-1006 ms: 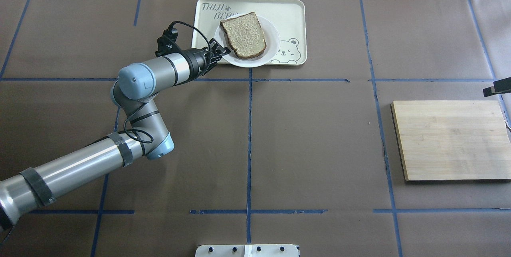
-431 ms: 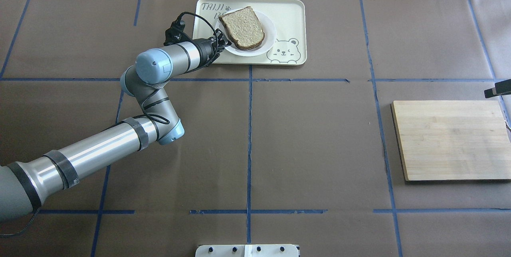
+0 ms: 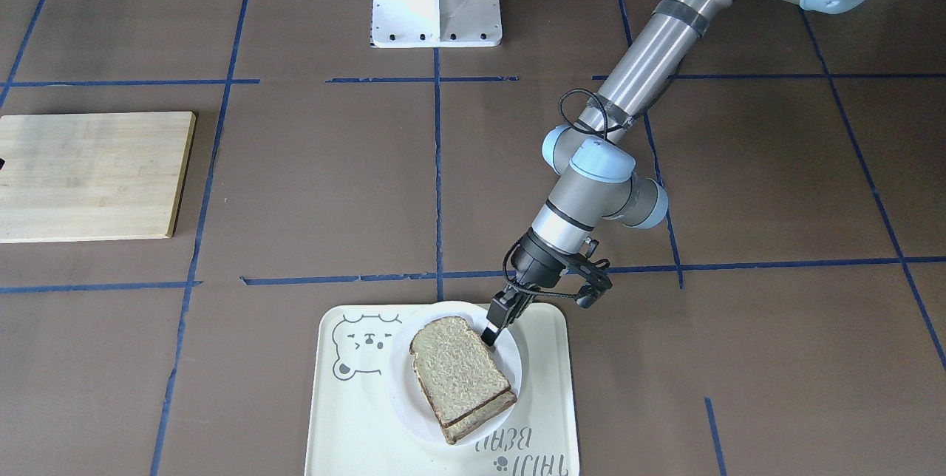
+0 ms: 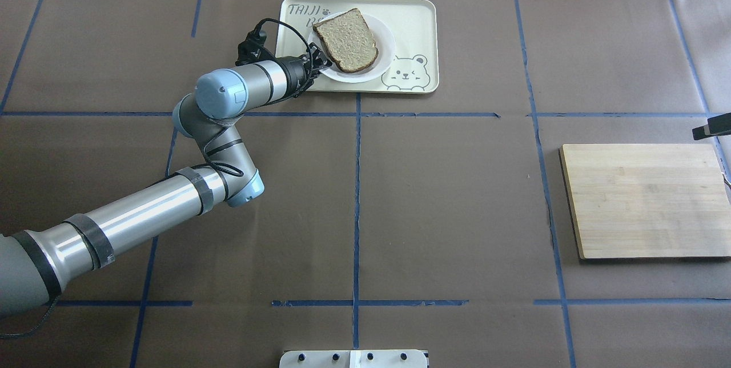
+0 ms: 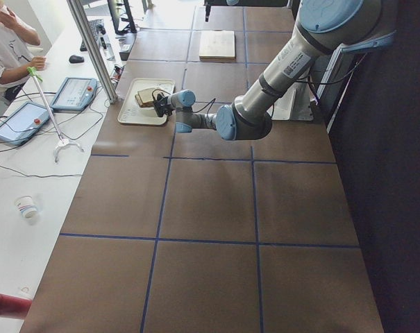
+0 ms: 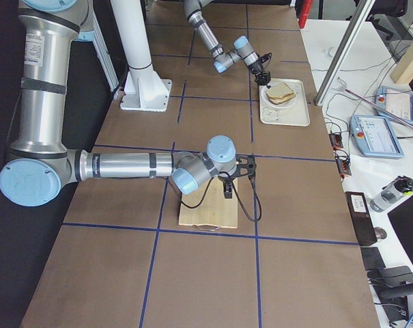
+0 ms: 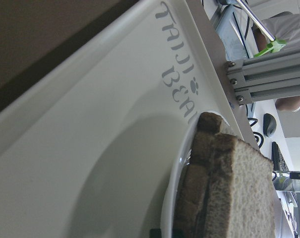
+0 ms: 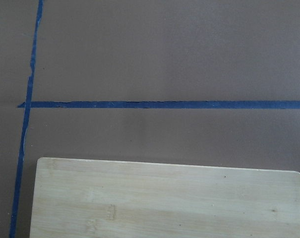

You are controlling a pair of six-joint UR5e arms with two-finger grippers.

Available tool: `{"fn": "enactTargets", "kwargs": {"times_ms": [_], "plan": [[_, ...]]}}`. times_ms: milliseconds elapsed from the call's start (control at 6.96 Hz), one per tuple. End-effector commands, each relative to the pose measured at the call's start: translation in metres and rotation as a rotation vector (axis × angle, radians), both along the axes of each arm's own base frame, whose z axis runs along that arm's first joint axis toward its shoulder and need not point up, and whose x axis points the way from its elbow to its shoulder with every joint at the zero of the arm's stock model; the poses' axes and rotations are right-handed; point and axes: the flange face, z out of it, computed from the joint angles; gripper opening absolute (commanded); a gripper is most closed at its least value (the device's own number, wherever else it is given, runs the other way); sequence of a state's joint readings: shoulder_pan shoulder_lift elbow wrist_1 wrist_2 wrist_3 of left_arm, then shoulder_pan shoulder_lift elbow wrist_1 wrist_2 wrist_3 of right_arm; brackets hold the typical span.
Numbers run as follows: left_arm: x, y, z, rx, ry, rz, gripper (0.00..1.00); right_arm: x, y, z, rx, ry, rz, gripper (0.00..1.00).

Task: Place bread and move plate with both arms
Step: 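Open the left gripper and lift it away from the plate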

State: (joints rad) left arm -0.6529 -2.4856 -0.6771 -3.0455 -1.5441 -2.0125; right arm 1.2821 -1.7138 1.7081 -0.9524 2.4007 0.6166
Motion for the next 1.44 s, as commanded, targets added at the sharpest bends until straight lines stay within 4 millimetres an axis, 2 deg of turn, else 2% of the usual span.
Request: {"fn": "enactTargets", "kwargs": {"times_ms": [0,144,288,431,575,719,862,1006,1150,1294], "plan": [[-0.009,0.002,0.009,0.03,-0.024,0.02,0.38,-0.001,-0.002,-0.001,0.001,0.0,-0.001,1.0],[-0.027,0.014,0.03,0.046,-0.031,0.023,0.38,-0.001,-0.002,0.0,-0.002,0.002,0.0,1.0],[-0.049,0.016,0.023,0.061,-0.011,0.028,0.38,-0.001,-0.002,0.0,-0.002,0.001,-0.001,1.0],[-0.087,0.016,0.016,0.06,-0.008,0.04,0.4,0.0,0.001,0.003,-0.009,0.002,0.001,1.0],[-0.14,0.011,0.004,0.031,-0.052,0.073,0.54,0.001,0.002,0.004,-0.012,0.004,0.004,1.0],[-0.19,0.01,-0.023,0.092,-0.167,0.144,0.6,0.002,0.001,0.011,-0.018,0.019,0.011,1.0],[-0.226,0.036,-0.008,0.135,-0.304,0.203,0.63,0.005,-0.002,0.017,-0.031,0.024,0.021,1.0],[-0.263,0.046,0.0,0.145,-0.505,0.254,0.64,0.015,-0.003,0.022,-0.043,0.042,0.047,1.0],[-0.291,0.075,0.007,0.261,-0.805,0.424,0.67,0.025,-0.005,0.026,-0.067,0.061,0.075,1.0],[-0.342,0.073,0.006,0.352,-0.993,0.532,0.7,0.034,-0.007,0.029,-0.071,0.077,0.067,1.0]]}}
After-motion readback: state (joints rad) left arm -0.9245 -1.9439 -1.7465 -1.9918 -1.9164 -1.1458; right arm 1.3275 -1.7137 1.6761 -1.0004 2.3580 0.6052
